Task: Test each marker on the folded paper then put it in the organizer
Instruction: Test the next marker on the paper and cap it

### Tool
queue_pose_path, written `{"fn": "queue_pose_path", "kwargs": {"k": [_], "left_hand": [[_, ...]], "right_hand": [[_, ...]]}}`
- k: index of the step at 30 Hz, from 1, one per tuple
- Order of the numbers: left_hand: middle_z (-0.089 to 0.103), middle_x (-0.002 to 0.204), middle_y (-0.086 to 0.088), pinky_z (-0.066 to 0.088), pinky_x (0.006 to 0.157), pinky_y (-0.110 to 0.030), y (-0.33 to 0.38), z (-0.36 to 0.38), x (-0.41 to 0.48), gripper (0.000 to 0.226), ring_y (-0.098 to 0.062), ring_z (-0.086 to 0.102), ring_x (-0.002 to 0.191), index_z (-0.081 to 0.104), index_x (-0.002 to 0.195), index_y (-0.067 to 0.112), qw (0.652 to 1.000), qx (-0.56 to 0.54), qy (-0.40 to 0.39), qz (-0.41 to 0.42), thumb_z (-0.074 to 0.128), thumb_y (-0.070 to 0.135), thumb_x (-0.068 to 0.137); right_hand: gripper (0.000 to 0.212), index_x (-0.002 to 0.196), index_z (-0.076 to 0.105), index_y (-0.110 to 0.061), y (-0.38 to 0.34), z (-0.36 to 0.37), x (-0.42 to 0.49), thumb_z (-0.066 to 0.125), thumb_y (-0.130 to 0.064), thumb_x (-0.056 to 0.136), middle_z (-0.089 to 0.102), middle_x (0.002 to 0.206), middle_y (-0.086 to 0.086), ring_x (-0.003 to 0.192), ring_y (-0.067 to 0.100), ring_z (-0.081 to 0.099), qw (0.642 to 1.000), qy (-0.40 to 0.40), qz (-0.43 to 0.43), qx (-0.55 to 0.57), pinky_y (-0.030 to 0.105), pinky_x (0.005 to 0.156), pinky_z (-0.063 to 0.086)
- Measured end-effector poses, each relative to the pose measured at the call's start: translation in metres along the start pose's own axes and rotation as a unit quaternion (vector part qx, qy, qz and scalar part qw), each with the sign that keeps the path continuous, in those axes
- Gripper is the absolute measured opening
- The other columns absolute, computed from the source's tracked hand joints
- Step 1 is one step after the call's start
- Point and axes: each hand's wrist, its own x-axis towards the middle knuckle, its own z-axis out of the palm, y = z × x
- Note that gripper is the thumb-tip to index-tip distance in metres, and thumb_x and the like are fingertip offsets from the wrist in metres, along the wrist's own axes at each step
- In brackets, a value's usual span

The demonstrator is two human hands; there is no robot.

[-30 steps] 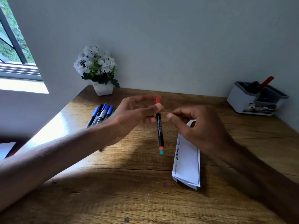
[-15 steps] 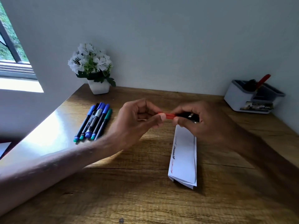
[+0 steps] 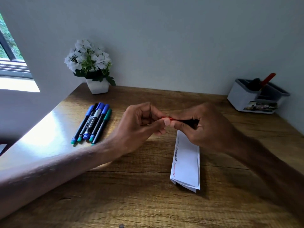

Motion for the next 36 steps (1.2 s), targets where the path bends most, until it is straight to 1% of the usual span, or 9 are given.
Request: {"fn": "queue_pose_path", "kwargs": {"k": [4,9,12,15,19,21,29,34,36], "left_hand": [[0.076,0.087,-0.011,0.060,0.068,-0.027,-0.001,-0.004,0.001,0.025,-0.022,0.074,0.076,0.067,0.102,-0.002,1.000,0.000,-0.005,-0.006,0.074,0.017,0.088],[0.075,0.094,-0.007,0.063,0.074,-0.032,-0.006,-0.008,0.004,0.022,-0.019,0.074,0.082,0.067,0.112,0.010,0.998,0.043,-0.021,-0.036,0.072,0.018,0.092],[0.074,0.095,0.001,0.063,0.078,-0.035,-0.012,-0.012,0.006,0.027,-0.015,0.072,0.083,0.066,0.126,0.022,0.993,0.108,-0.014,-0.047,0.064,0.025,0.099],[0.073,0.093,0.004,0.061,0.082,-0.039,-0.016,-0.015,0.007,0.024,-0.010,0.070,0.082,0.067,0.124,0.026,0.983,0.167,-0.008,-0.072,0.056,0.032,0.103],[0.076,0.096,0.007,0.058,0.078,-0.026,-0.015,-0.011,0.004,0.020,-0.007,0.071,0.086,0.065,0.118,0.021,0.986,0.146,-0.020,-0.082,0.048,0.025,0.108],[0.077,0.096,0.007,0.056,0.076,-0.022,-0.013,-0.010,0.003,0.022,-0.008,0.071,0.086,0.063,0.120,0.019,0.986,0.150,-0.030,-0.068,0.044,0.024,0.110],[0.068,0.083,-0.002,0.050,0.068,-0.021,-0.002,-0.005,-0.001,0.046,-0.012,0.064,0.076,0.058,0.093,0.011,0.986,0.157,-0.042,-0.022,0.031,0.044,0.109],[0.059,0.094,0.013,0.045,0.069,-0.017,0.001,-0.005,-0.002,0.039,-0.007,0.056,0.085,0.051,0.104,0.024,0.966,0.237,-0.098,-0.019,0.048,0.061,0.096],[0.052,0.112,0.023,0.045,0.080,-0.016,0.003,-0.004,-0.003,0.055,0.004,0.052,0.100,0.047,0.120,0.026,0.955,0.261,-0.139,-0.032,0.056,0.069,0.086]], "right_hand": [[0.034,0.117,0.072,-0.038,0.001,-0.002,-0.001,0.062,-0.056,0.090,0.073,0.077,-0.022,0.059,0.005,0.060,0.999,0.009,0.027,-0.035,0.012,0.046,0.034],[0.033,0.107,0.072,-0.035,0.007,-0.002,0.000,0.053,-0.059,0.093,0.068,0.076,-0.020,0.066,0.001,0.061,0.996,-0.038,0.070,-0.045,0.023,0.055,0.039],[0.012,0.096,0.061,-0.029,0.016,-0.011,-0.002,0.051,-0.027,0.102,0.069,0.072,-0.006,0.061,0.011,0.060,0.991,-0.038,0.121,0.053,0.034,0.057,0.046],[0.028,0.089,0.065,-0.013,0.026,-0.025,0.003,0.042,0.003,0.097,0.073,0.078,0.009,0.061,0.022,0.055,0.968,-0.003,0.140,0.206,0.032,0.054,0.043],[0.038,0.111,0.070,0.000,0.040,-0.031,0.003,0.036,0.011,0.098,0.075,0.100,0.020,0.079,0.019,0.069,0.869,0.019,0.201,0.451,0.025,0.058,0.054],[0.036,0.124,0.067,-0.002,0.048,-0.029,-0.001,0.042,0.008,0.099,0.074,0.107,0.017,0.086,0.017,0.069,0.855,0.008,0.205,0.476,0.023,0.064,0.057],[0.022,0.112,0.066,-0.006,0.038,-0.008,-0.001,0.063,-0.019,0.094,0.078,0.097,0.010,0.094,0.024,0.076,0.914,-0.010,0.208,0.348,0.035,0.073,0.063],[0.009,0.101,0.070,-0.014,0.028,-0.003,-0.006,0.070,-0.020,0.094,0.079,0.090,-0.003,0.087,0.011,0.077,0.967,-0.018,0.151,0.206,0.030,0.077,0.062],[0.009,0.101,0.070,-0.018,0.026,-0.005,-0.007,0.071,-0.022,0.093,0.079,0.090,-0.009,0.085,0.005,0.076,0.978,-0.031,0.131,0.157,0.028,0.076,0.062]]}}
